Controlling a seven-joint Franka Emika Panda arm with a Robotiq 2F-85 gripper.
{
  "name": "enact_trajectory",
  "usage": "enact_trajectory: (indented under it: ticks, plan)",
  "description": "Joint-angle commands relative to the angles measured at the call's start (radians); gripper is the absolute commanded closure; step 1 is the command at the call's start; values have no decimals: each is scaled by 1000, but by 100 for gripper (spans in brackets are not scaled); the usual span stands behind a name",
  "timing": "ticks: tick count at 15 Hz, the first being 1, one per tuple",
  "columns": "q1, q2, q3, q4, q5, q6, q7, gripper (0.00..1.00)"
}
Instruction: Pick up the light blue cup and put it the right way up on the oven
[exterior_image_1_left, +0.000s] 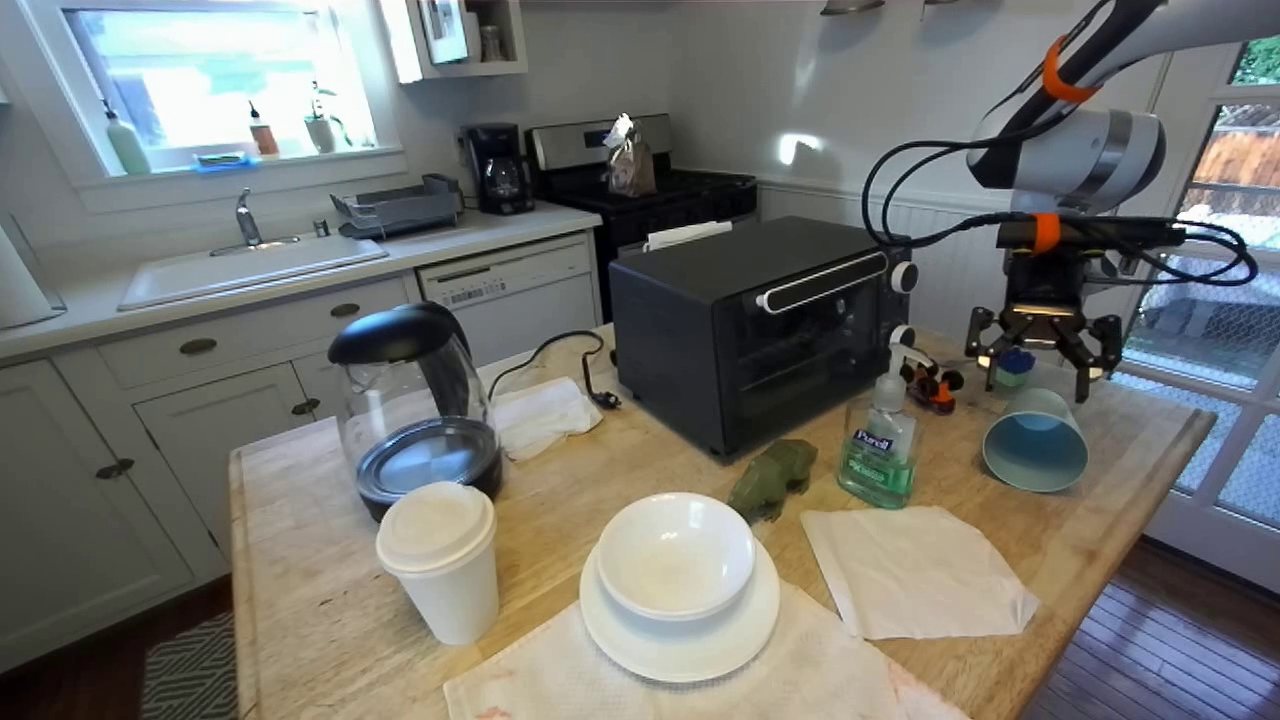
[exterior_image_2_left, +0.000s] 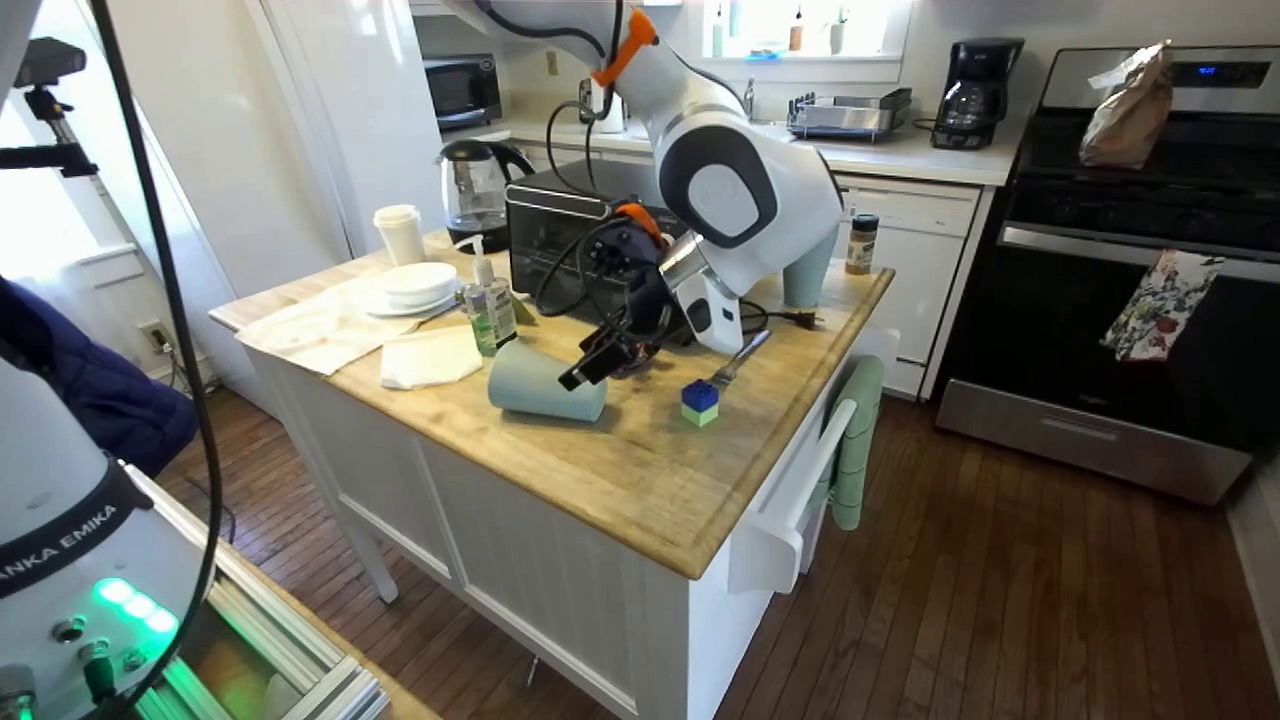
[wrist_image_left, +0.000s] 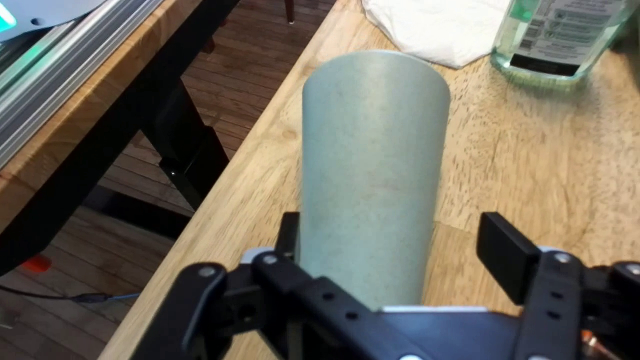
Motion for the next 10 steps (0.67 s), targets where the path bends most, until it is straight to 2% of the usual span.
enact_trajectory:
  ticks: [1, 6, 10]
  plan:
    - [37, -100, 13, -58, -71, 29, 18, 0]
    - [88, -241, 24, -128, -207, 22, -31, 0]
    - [129, -374, 45, -222, -352, 105, -117, 0]
